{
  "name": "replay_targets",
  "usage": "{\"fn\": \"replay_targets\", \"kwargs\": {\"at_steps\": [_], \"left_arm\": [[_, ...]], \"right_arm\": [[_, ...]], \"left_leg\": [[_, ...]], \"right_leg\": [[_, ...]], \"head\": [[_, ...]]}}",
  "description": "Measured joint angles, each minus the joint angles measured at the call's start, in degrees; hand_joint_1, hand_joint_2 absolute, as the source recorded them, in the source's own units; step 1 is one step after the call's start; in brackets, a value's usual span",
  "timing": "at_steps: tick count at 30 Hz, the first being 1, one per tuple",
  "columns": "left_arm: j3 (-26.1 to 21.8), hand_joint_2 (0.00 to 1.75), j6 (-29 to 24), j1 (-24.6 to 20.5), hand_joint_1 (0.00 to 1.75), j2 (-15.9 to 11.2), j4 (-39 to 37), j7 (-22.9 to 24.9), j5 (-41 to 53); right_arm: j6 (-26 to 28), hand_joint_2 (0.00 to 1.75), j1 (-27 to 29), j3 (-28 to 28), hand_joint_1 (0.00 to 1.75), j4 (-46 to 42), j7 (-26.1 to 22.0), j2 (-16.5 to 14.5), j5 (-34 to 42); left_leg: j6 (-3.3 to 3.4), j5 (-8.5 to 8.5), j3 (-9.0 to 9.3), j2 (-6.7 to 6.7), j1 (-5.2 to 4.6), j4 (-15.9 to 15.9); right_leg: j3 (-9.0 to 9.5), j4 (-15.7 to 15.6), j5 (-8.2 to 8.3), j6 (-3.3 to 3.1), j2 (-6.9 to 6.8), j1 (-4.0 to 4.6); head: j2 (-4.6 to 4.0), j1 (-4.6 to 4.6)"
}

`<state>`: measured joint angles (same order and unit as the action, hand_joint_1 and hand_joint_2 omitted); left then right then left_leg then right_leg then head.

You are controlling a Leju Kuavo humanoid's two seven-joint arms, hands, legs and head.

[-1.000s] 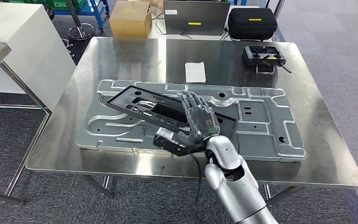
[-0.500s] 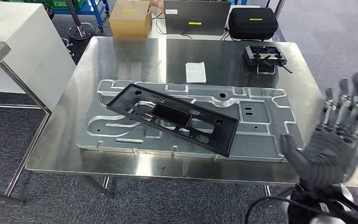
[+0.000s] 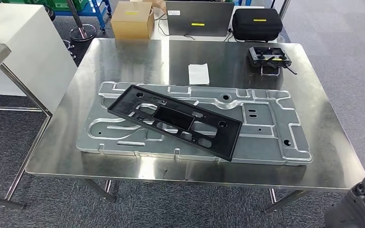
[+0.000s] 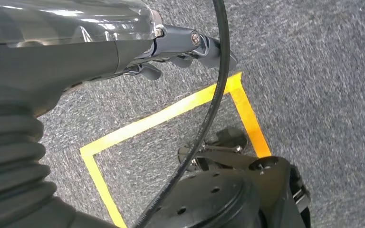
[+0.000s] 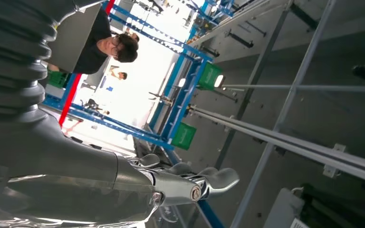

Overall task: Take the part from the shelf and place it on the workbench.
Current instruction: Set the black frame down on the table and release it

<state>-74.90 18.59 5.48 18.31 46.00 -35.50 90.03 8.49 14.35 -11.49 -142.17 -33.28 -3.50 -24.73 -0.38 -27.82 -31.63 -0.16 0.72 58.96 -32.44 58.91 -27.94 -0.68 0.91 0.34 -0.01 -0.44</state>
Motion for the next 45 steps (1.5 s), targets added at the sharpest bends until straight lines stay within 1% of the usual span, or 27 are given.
{"fn": "replay_targets", "kwargs": {"at_steps": [8,12,15,20,21,23,24,25,26,27,28,29,30,31,32,33,34,35,36,38,39,40,41,42,43,44,45], "left_arm": [[-1.4,0.00,0.1,-0.2,0.00,0.8,1.3,0.0,0.0],[-2.7,0.00,-0.1,-0.5,0.00,1.0,1.5,0.1,0.0],[-3.3,0.00,-0.8,-0.7,0.00,1.0,1.7,0.7,0.0],[-3.9,0.00,-1.6,-0.9,0.00,1.0,2.1,2.0,0.0],[-4.0,0.00,-1.7,-0.9,0.00,1.0,2.2,2.2,0.0],[-4.2,0.00,-1.8,-1.0,0.00,1.0,2.4,2.7,0.0],[-4.3,0.00,-1.8,-1.1,0.00,1.1,2.4,2.9,0.0],[-4.4,0.00,-1.9,-1.1,0.00,1.2,2.5,3.1,0.0],[-4.4,0.00,-2.0,-1.2,0.00,1.2,2.5,3.4,0.0],[-4.6,0.00,-2.1,-1.2,0.00,1.3,2.5,3.7,0.0],[-4.7,0.00,-2.2,-1.3,0.00,1.3,2.5,4.1,0.0],[-4.8,0.00,-2.4,-1.3,0.00,1.3,2.5,4.6,0.0],[-4.8,0.00,-2.7,-1.4,0.00,1.4,2.5,5.1,0.0],[-4.9,0.00,-3.0,-1.5,0.00,1.4,2.5,5.6,0.0],[-4.9,0.00,-3.2,-1.6,0.00,1.4,2.5,6.0,0.0],[-4.9,0.00,-3.5,-1.7,0.00,1.4,2.6,6.5,0.0],[-5.0,0.00,-3.7,-1.8,0.00,1.4,2.6,6.8,0.0],[-5.1,0.00,-3.8,-1.8,0.00,1.5,2.7,7.1,0.0],[-5.1,0.00,-4.0,-1.9,0.00,1.5,2.8,7.4,0.0],[-5.2,0.00,-4.0,-1.9,0.00,1.6,2.9,7.8,0.0],[-5.2,0.00,-4.0,-1.9,0.00,1.6,2.9,7.9,0.0],[-5.2,0.00,-4.0,-1.9,0.00,1.6,2.9,7.9,0.0],[-5.2,0.00,-3.9,-1.9,0.00,1.6,2.9,8.0,0.0],[-5.2,0.00,-3.9,-1.9,0.00,1.6,2.9,8.0,0.0],[-5.2,0.00,-3.8,-1.9,0.00,1.6,2.9,8.0,0.0],[-5.2,0.00,-3.8,-2.0,0.00,1.6,2.9,8.0,0.0],[-5.2,0.00,-3.7,-2.0,0.00,1.6,2.9,8.0,0.0]], "right_arm": [[1.5,0.00,0.8,-1.6,0.00,0.1,0.1,1.0,-0.5],[5.6,0.00,1.0,-2.8,0.00,0.5,-1.1,1.2,-2.2],[9.1,0.00,1.4,-4.3,0.00,1.0,-0.9,1.7,-3.8],[11.0,0.00,2.9,-6.8,0.00,1.5,1.6,3.4,-4.5],[11.1,0.00,3.3,-7.2,0.00,1.5,2.1,3.7,-4.5],[11.2,0.00,4.0,-7.8,0.00,1.4,3.0,4.2,-4.5],[11.2,0.00,4.3,-7.9,0.00,1.4,3.4,4.5,-4.5],[11.1,0.00,4.6,-8.0,0.00,1.3,3.7,4.7,-4.4],[11.0,0.00,4.8,-8.1,0.00,1.3,4.0,4.8,-4.3],[10.8,0.00,5.0,-8.1,0.00,1.3,4.3,4.9,-4.2],[10.5,0.00,5.3,-8.2,0.00,1.3,4.5,5.0,-4.0],[10.0,0.00,5.6,-8.2,0.00,1.2,4.7,5.0,-3.8],[9.5,0.00,5.8,-8.2,0.00,1.2,4.8,5.0,-3.6],[9.0,0.00,6.0,-8.2,0.00,1.1,4.9,5.0,-3.4],[8.5,0.00,6.2,-8.2,0.00,1.0,5.0,5.0,-3.3],[8.1,0.00,6.3,-8.1,0.00,1.0,5.0,5.0,-3.2],[7.7,0.00,6.5,-8.0,0.00,0.9,5.0,5.0,-3.1],[7.3,0.00,6.6,-7.9,0.00,0.9,5.1,4.9,-3.0],[7.0,0.00,6.7,-7.8,0.00,0.8,5.1,4.8,-2.9],[6.4,0.00,6.8,-7.6,0.00,0.7,5.2,4.7,-2.8],[6.2,0.00,6.9,-7.6,0.00,0.7,5.2,4.6,-2.8],[6.0,0.00,6.9,-7.5,0.00,0.6,5.2,4.5,-2.8],[5.8,0.00,7.0,-7.4,0.00,0.6,5.2,4.4,-2.8],[5.7,0.00,7.0,-7.4,0.00,0.6,5.2,4.3,-2.8],[5.6,0.00,7.0,-7.3,0.00,0.6,5.2,4.3,-2.7],[5.4,0.00,7.0,-7.3,0.00,0.6,5.3,4.3,-2.7],[5.3,0.00,7.0,-7.3,0.00,0.6,5.3,4.3,-2.7]], "left_leg": [[0.00,0.00,0.13,0.00,0.00,0.0],[0.11,-0.07,0.19,-0.01,-0.07,0.1],[0.26,-0.16,0.22,-0.01,-0.15,0.1],[0.72,-0.35,0.25,-0.01,-0.49,0.2],[0.90,-0.26,0.29,-0.01,-0.57,0.2],[1.41,0.42,0.59,0.14,-0.29,-0.6],[1.76,0.92,0.80,0.29,-0.04,-1.2],[2.02,1.35,0.94,0.46,0.22,-1.8],[2.18,1.62,0.98,0.63,0.35,-2.1],[2.27,1.75,0.87,0.72,0.39,-2.2],[2.20,1.81,0.73,0.80,0.43,-2.2],[2.11,1.86,0.59,0.87,0.49,-2.1],[1.95,1.91,0.45,0.92,0.62,-2.0],[1.72,1.93,0.30,0.93,0.82,-1.8],[1.40,1.90,0.14,0.91,1.04,-1.6],[0.97,1.87,-0.04,0.85,1.21,-1.3],[0.48,1.84,-0.19,0.77,1.29,-1.1],[-0.07,1.86,-0.26,0.70,1.26,-0.9],[-0.63,1.99,-0.29,0.65,1.22,-0.9],[-1.61,2.09,-0.48,0.64,1.28,-0.7],[-1.87,1.32,-0.90,0.63,1.38,-0.1],[-1.98,-0.31,-1.64,0.62,1.45,1.6],[-1.96,-2.75,-2.71,0.62,1.46,4.5],[-1.88,-5.46,-4.01,0.61,1.38,8.2],[-1.77,-7.67,-5.14,0.60,1.26,11.9],[-1.60,-8.91,-5.66,0.60,1.10,14.6],[-1.32,-8.93,-5.16,0.60,0.91,15.3]], "right_leg": [[0.11,0.0,0.00,0.00,0.00,0.00],[0.19,0.0,0.00,0.05,-0.01,-0.10],[0.25,0.0,-0.05,0.14,-0.01,-0.19],[0.34,-0.1,-0.09,0.52,-0.03,-0.55],[0.39,-0.2,0.00,0.69,-0.03,-0.63],[0.53,-0.3,-0.02,1.12,-0.04,-0.53],[0.31,0.4,-0.74,1.36,-0.09,-0.48],[-0.35,2.0,-2.16,1.59,-0.15,-0.48],[-1.49,4.7,-4.11,1.82,-0.24,-0.68],[-2.96,8.2,-6.13,2.10,-0.30,-0.92],[-4.28,11.4,-7.53,2.40,-0.35,-1.23],[-4.96,13.3,-7.91,2.71,-0.42,-1.56],[-4.71,13.3,-7.23,3.03,-0.52,-1.88],[-3.32,11.0,-5.61,3.36,-0.66,-2.20],[-1.07,7.1,-3.72,3.71,-0.83,-2.52],[1.05,3.5,-2.47,3.92,-0.85,-2.58],[2.52,0.9,-1.48,3.80,-0.75,-2.52],[3.17,-0.6,-1.30,3.44,-0.60,-2.35],[3.01,-0.6,-1.38,2.89,-0.38,-2.06],[2.40,-0.8,-1.02,1.66,-0.32,-2.00],[2.02,-0.8,-0.65,1.07,-0.36,-2.00],[1.61,-0.9,-0.24,0.49,-0.43,-1.99],[1.12,-0.9,0.18,0.01,-0.50,-1.88],[0.54,-0.8,0.57,-0.32,-0.53,-1.62],[-0.06,-0.7,0.96,-0.54,-0.56,-1.31],[-0.68,-0.6,1.33,-0.70,-0.59,-1.00],[-1.28,-0.5,1.67,-0.81,-0.60,-0.68]], "head": [[0.01,0.01],[0.01,0.01],[0.01,0.02],[-0.01,0.03],[0.00,0.03],[-0.01,0.04],[-0.01,0.13],[-0.01,0.25],[-0.01,0.37],[-0.01,0.48],[0.00,0.50],[0.00,0.49],[-0.01,0.48],[-0.01,0.48],[-0.01,0.49],[-0.01,0.52],[0.00,0.51],[0.01,0.52],[0.01,0.47],[0.00,0.38],[0.00,0.24],[0.00,0.07],[0.01,-0.19],[0.01,-0.40],[0.00,-0.53],[0.00,-0.59],[0.00,-0.60]]}}
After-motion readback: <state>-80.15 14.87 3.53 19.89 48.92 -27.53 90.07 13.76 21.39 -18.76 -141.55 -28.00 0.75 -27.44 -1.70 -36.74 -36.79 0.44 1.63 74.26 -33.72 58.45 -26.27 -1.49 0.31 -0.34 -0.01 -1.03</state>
